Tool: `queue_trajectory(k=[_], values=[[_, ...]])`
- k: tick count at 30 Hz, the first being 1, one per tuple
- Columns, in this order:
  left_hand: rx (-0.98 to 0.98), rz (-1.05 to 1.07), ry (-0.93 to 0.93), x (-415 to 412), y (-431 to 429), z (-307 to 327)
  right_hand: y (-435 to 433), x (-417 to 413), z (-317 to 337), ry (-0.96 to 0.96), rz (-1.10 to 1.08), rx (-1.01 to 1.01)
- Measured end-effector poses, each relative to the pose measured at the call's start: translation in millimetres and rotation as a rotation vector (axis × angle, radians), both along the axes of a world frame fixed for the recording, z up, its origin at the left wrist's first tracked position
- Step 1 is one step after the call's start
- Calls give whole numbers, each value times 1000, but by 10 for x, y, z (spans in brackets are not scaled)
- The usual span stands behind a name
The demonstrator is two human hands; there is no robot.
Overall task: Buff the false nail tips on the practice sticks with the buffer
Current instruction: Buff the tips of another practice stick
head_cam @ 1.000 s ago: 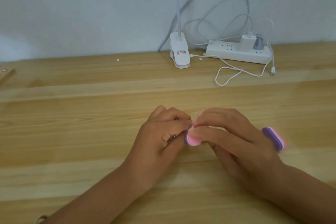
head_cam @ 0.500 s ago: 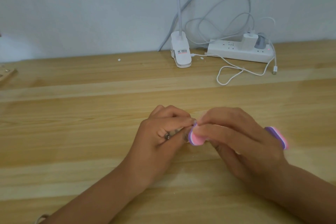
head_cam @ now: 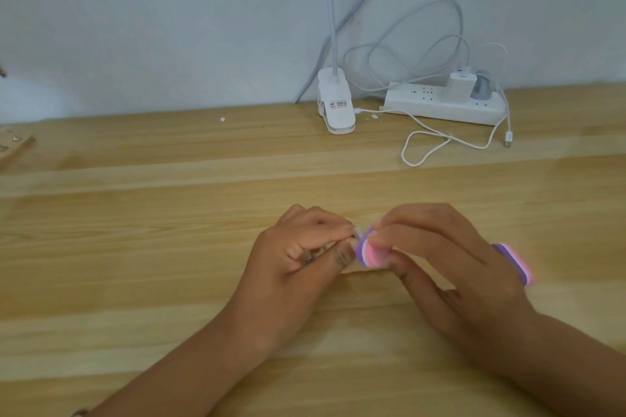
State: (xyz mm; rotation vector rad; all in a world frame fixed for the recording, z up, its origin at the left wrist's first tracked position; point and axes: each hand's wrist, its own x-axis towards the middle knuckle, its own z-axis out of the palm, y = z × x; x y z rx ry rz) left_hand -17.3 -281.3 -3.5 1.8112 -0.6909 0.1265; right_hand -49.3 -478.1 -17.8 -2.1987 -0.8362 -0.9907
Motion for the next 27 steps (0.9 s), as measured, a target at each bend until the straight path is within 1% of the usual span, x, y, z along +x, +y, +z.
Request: queue_trajectory(k=[3, 5, 10, 13, 16, 19, 21, 24, 27], values=[[-30, 9, 7, -27, 6, 1, -93, 71, 22, 51, -128, 80], [-32, 37, -23, -36, 1, 21, -94, 73, 32, 49, -153, 131], [-4, 108, -46, -32, 4, 30, 4, -2, 19, -36, -102, 129], [14, 72, -43, -50, -28, 37, 83, -8, 30, -67, -46, 120], [43, 40, -72, -65, -50, 46, 106, 25, 35, -29, 6, 88], [69, 79, -96, -43, -36, 32, 39, 75, 40, -12, -40, 59], [93, 104, -106, -41, -32, 31, 32, 71, 45, -22, -66, 74], [112, 104, -116, -56, -47, 40, 93, 31, 48, -52, -45, 68], [85, 101, -116, -49, -45, 37, 66, 61, 40, -27, -74, 46]])
